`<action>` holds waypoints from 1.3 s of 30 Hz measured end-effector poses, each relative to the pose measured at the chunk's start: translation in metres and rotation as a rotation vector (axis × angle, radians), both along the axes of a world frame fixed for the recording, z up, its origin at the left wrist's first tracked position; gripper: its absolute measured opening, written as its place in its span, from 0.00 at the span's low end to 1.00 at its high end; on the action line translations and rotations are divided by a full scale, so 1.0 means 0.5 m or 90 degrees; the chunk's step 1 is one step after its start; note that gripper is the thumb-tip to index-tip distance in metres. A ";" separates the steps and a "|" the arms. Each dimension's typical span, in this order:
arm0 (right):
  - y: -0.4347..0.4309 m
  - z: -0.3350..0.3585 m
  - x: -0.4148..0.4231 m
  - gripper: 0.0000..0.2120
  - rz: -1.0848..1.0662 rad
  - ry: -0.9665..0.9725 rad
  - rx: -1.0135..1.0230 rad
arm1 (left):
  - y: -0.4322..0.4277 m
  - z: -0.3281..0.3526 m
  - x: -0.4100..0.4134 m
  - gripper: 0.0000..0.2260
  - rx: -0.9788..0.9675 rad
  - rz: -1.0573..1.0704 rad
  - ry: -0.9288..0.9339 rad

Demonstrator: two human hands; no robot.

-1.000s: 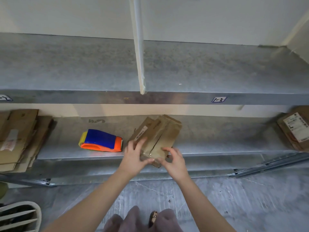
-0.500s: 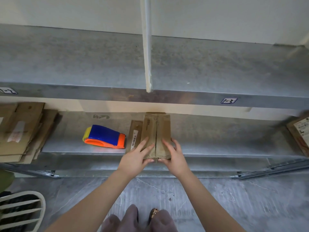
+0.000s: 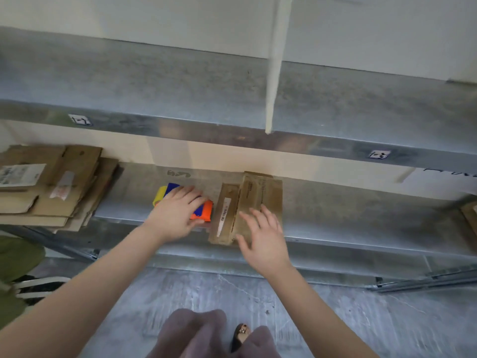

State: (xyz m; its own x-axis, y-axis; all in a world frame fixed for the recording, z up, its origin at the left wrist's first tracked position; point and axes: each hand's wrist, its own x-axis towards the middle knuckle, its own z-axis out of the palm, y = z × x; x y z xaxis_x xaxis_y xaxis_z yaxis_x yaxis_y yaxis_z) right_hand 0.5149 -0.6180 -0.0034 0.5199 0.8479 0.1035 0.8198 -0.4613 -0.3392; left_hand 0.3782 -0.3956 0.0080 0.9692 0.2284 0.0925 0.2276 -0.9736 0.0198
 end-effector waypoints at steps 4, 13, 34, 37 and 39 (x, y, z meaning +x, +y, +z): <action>0.111 -0.003 -0.059 0.28 0.021 -0.017 -0.018 | 0.088 0.008 -0.042 0.33 0.038 0.000 0.059; 0.241 -0.077 -0.120 0.28 -0.102 0.066 -0.059 | 0.168 -0.014 -0.033 0.30 -0.024 -0.082 0.051; 0.242 -0.078 -0.147 0.28 -0.236 0.184 -0.110 | 0.205 -0.020 -0.006 0.24 -0.220 -0.069 0.189; 0.232 -0.078 -0.149 0.28 -0.230 0.191 -0.112 | 0.198 -0.018 -0.006 0.24 -0.226 -0.063 0.187; 0.230 -0.078 -0.150 0.28 -0.226 0.190 -0.108 | 0.198 -0.017 -0.009 0.23 -0.240 -0.063 0.185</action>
State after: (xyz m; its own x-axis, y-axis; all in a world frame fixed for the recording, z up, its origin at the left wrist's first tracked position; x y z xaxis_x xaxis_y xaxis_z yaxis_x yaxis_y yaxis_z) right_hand 0.4400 -0.5032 -0.0422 0.7660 0.6047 -0.2181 0.4804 -0.7640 -0.4308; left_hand 0.3737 -0.2964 -0.0003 0.9616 0.0987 -0.2562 0.1818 -0.9281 0.3248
